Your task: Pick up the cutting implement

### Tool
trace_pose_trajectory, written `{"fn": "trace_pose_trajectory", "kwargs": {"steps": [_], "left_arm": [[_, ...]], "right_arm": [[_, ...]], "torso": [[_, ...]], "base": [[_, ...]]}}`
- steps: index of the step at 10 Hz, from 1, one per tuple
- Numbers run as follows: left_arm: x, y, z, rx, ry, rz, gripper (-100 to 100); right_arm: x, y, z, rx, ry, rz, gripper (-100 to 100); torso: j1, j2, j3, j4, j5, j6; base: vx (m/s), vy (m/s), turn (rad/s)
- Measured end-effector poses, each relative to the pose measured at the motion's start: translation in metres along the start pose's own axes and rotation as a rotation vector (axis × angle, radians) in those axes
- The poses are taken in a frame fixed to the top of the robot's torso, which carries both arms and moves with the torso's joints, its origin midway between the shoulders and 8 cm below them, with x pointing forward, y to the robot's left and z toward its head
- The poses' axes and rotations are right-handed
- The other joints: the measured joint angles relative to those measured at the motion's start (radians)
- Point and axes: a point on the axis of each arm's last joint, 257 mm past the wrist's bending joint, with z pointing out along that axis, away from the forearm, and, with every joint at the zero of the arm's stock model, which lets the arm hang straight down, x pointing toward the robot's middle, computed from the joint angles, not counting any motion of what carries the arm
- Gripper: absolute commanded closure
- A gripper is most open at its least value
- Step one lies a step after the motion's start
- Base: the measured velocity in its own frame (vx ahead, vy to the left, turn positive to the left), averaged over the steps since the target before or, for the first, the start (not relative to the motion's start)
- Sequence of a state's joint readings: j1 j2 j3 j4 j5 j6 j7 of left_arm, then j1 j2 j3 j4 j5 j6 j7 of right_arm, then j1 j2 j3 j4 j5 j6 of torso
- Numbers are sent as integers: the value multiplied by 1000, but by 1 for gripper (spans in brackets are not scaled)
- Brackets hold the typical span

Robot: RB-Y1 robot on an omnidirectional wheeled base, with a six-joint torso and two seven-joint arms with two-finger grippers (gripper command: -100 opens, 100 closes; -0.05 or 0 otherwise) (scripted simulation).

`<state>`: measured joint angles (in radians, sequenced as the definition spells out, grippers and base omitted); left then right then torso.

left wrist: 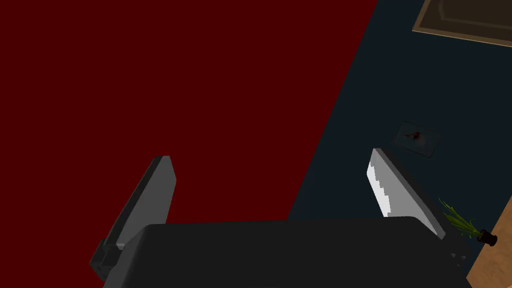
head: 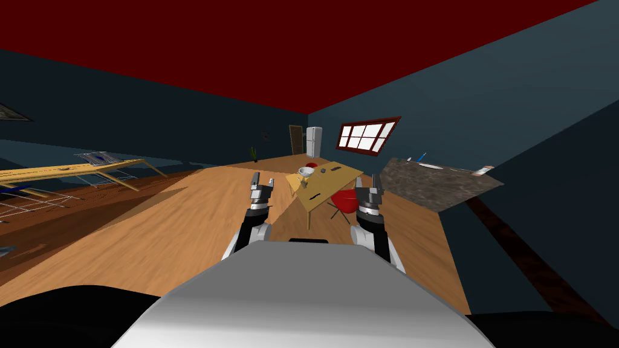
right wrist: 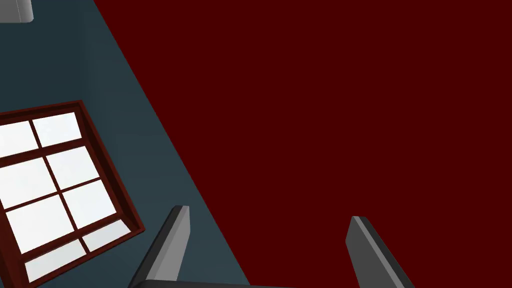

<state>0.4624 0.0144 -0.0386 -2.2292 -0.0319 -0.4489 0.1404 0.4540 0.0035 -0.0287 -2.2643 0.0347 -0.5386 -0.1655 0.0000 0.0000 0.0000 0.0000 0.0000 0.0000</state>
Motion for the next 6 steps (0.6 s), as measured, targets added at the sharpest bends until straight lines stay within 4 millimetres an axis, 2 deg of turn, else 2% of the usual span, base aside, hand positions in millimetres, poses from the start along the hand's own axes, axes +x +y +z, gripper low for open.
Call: {"fn": "trace_pose_trajectory", "kwargs": {"steps": [3,5,6], "left_arm": [[0,0,0,0,0,0,0],[0,0,0,0,0,0,0],[0,0,0,0,0,0,0]], "right_arm": [[8,-11,1,32,53,30,-100],[13,-23,2,75,85,75,-100],[13,-33,2,105,97,103,-100]], "torso": [[6,2,1,0,1,0],[8,4,2,1,2,0],[10,2,1,1,2,0]], "base": [[-40,92,83],[-46,144,116],[-19,205,155]]}}
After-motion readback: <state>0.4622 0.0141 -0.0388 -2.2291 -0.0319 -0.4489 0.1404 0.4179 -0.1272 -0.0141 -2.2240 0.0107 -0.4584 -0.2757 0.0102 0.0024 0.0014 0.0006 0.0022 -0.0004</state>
